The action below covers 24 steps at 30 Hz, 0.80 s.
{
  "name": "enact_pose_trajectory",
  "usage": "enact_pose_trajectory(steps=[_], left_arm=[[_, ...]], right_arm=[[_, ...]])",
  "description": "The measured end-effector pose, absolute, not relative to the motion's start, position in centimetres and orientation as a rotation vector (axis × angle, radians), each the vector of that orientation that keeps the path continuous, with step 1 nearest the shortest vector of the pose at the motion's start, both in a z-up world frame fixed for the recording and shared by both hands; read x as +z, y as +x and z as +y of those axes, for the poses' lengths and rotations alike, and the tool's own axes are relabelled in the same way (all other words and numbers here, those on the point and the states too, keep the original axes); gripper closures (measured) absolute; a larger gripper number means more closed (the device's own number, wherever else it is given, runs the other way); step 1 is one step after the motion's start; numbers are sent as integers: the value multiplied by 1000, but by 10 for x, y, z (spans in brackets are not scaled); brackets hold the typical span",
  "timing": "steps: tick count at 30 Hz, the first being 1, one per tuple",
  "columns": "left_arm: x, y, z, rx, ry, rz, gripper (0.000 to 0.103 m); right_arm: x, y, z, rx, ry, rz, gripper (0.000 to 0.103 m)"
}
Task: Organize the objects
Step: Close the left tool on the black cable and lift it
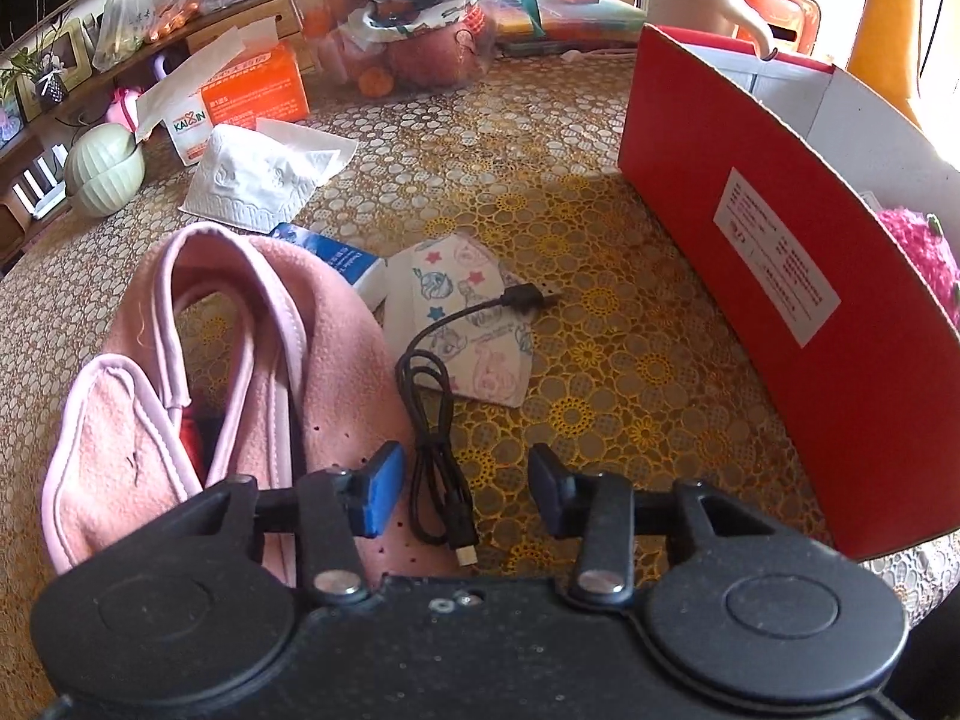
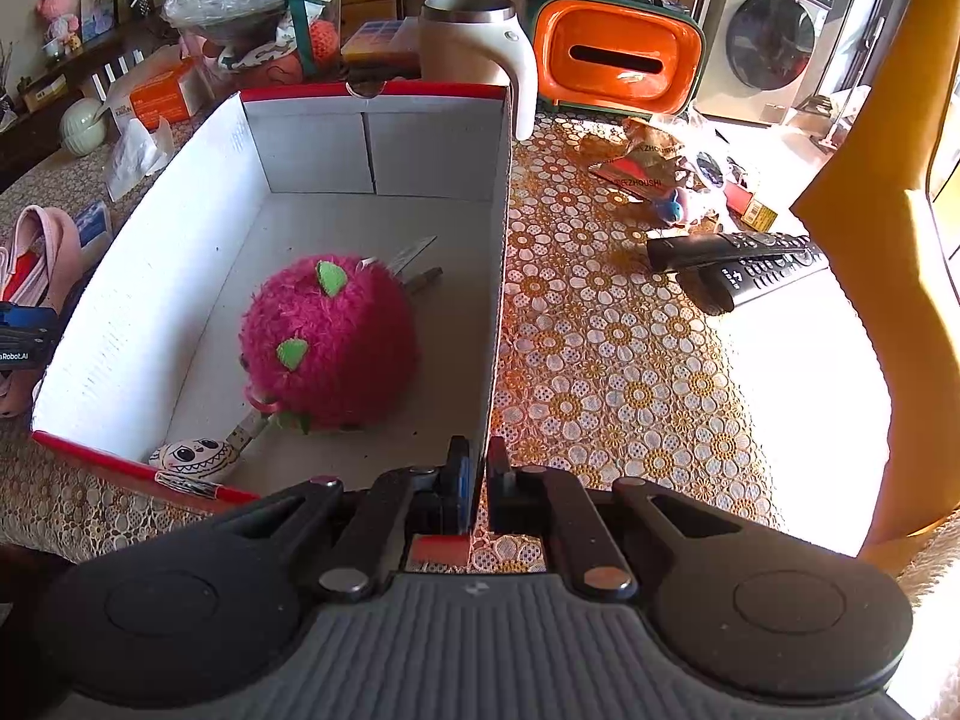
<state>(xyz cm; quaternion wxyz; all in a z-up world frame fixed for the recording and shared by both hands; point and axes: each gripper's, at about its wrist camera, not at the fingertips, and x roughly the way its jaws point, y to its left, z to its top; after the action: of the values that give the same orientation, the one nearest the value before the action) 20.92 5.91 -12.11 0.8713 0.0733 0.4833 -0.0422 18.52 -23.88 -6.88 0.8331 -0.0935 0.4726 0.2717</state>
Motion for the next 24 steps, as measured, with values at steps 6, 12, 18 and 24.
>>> enact_pose_trajectory(steps=[6, 12, 18, 24], left_arm=[[-121, 210, 63, -54, 163, 1007, 85], [-104, 204, 68, -40, 141, 952, 99], [-75, 193, 69, -54, 114, 891, 99], [-34, 179, 60, -106, 85, 809, 99]], right_arm=[[-69, 185, -239, 576, -198, 1002, 98], [-70, 185, -239, 576, -199, 1000, 98], [-71, 184, -238, 574, -202, 996, 98], [-71, 184, -238, 576, -204, 997, 98]])
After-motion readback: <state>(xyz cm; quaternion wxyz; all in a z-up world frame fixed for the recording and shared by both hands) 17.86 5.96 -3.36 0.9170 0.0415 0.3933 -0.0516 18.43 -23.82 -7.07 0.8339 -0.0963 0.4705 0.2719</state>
